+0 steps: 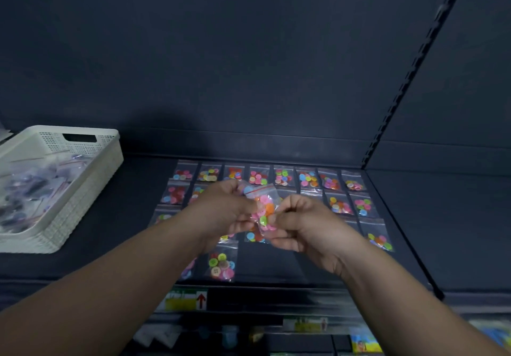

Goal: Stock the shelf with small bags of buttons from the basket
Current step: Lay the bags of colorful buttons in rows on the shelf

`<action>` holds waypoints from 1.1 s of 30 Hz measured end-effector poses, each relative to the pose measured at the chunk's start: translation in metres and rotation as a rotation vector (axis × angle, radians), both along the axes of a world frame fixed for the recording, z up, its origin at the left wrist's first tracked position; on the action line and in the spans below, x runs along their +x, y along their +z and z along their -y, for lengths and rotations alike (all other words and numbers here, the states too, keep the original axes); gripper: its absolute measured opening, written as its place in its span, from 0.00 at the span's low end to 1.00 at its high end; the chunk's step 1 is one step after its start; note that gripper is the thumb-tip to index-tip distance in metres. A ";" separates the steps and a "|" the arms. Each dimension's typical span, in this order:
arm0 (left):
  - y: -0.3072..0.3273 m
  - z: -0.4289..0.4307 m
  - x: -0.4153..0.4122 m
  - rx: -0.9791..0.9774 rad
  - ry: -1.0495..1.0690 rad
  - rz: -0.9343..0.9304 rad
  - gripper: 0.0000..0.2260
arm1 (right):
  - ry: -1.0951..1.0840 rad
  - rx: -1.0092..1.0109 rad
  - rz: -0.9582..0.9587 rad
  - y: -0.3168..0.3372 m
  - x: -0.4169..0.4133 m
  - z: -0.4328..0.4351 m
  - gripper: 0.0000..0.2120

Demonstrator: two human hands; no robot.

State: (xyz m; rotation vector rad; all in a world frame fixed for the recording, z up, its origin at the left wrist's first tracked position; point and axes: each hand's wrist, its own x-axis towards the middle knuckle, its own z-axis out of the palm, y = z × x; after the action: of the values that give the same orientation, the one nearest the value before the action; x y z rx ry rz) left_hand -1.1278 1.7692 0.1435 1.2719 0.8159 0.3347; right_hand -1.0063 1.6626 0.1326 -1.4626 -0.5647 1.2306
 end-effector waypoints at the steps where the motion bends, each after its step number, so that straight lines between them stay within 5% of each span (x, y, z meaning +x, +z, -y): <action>1: -0.001 -0.001 0.001 0.012 -0.004 -0.014 0.09 | 0.014 -0.002 0.024 -0.001 0.000 0.001 0.08; 9: -0.012 -0.009 -0.002 0.043 0.003 -0.081 0.10 | -0.062 -0.004 0.240 -0.008 0.013 0.003 0.09; 22: -0.027 -0.026 -0.023 0.084 0.100 -0.087 0.06 | 0.087 -0.307 0.549 -0.046 -0.005 0.007 0.06; 33: -0.025 -0.020 -0.027 0.069 0.092 -0.116 0.05 | 0.040 -0.325 0.497 -0.053 -0.013 0.000 0.07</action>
State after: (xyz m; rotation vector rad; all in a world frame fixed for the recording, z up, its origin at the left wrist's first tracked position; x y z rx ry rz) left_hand -1.1547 1.7896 0.1182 1.3296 0.9704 0.3678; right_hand -1.0197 1.6626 0.0799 -2.0654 -0.7489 1.0182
